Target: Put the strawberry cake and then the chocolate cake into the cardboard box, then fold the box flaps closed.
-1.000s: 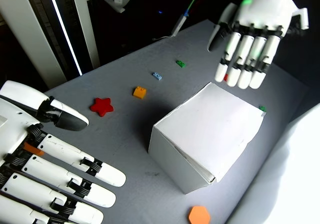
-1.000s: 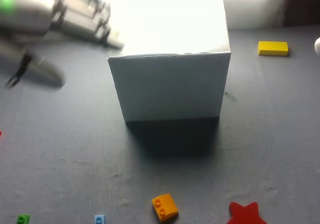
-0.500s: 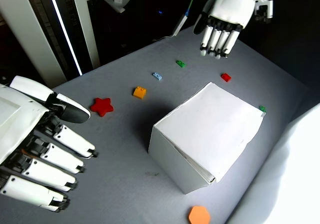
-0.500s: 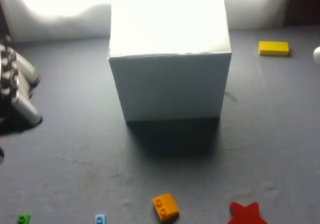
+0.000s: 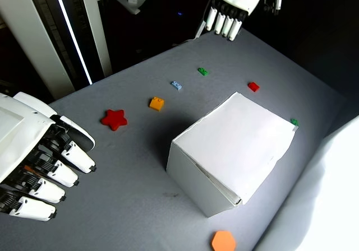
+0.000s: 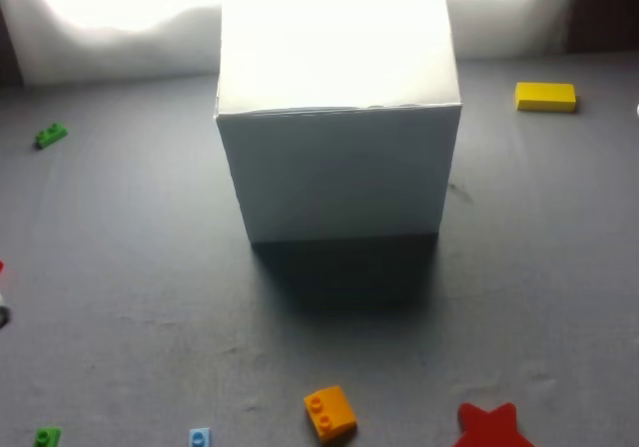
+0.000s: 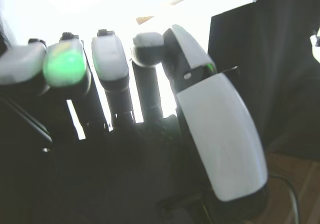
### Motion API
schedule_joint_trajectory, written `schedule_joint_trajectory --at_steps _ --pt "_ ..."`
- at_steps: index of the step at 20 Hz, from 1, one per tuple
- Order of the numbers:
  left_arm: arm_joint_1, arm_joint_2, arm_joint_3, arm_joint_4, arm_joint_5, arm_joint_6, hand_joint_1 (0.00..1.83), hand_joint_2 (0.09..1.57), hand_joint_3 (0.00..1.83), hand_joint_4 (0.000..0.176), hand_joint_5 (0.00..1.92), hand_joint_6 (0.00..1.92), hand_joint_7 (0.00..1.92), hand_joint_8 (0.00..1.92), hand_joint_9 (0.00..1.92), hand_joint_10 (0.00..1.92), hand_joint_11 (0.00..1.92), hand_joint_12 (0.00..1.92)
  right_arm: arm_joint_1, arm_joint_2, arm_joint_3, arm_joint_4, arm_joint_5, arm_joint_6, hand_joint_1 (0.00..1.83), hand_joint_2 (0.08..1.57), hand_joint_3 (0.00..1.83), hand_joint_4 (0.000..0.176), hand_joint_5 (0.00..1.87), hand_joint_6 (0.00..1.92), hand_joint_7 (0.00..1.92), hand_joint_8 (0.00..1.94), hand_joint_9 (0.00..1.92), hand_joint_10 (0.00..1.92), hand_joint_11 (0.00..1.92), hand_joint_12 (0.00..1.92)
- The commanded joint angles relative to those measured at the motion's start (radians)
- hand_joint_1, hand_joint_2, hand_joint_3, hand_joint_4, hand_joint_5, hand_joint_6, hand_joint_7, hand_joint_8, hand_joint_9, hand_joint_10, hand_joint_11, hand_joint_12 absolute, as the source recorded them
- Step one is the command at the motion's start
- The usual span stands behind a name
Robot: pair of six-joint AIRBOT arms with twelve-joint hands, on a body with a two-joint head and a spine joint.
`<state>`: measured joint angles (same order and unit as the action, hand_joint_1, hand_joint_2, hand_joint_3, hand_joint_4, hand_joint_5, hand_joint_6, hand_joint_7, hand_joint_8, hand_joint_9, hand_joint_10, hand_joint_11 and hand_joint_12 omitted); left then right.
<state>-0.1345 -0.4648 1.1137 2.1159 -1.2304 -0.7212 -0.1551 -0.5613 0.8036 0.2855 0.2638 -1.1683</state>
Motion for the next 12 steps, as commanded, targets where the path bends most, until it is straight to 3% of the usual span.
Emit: schedule_joint_trajectory --at_steps 1,9,12 --pt "-0.019 0.012 0.007 -0.078 -0.018 -0.002 0.49 1.46 0.00 0.000 0.90 1.89 1.11 1.92 1.15 1.92 1.09 1.92 0.006 0.015 -0.003 -0.002 0.112 -0.007 0.60 1.45 0.02 0.000 1.06 1.92 1.24 1.94 1.24 1.92 1.05 1.92" --pt "-0.074 0.034 -0.026 -0.045 -0.086 -0.002 0.58 1.43 0.00 0.000 0.91 1.77 1.12 1.92 1.17 1.92 1.11 1.92 -0.010 0.015 -0.026 -0.002 0.115 -0.037 0.61 1.46 0.02 0.000 1.08 1.92 1.22 1.94 1.22 1.92 1.10 1.92" --pt "-0.103 0.031 -0.030 -0.041 -0.087 -0.002 0.55 1.44 0.00 0.000 0.92 1.83 1.13 1.92 1.18 1.92 1.13 1.92 -0.016 0.014 -0.033 -0.002 0.115 -0.039 0.61 1.46 0.01 0.000 1.08 1.92 1.23 1.94 1.24 1.92 1.15 1.92"
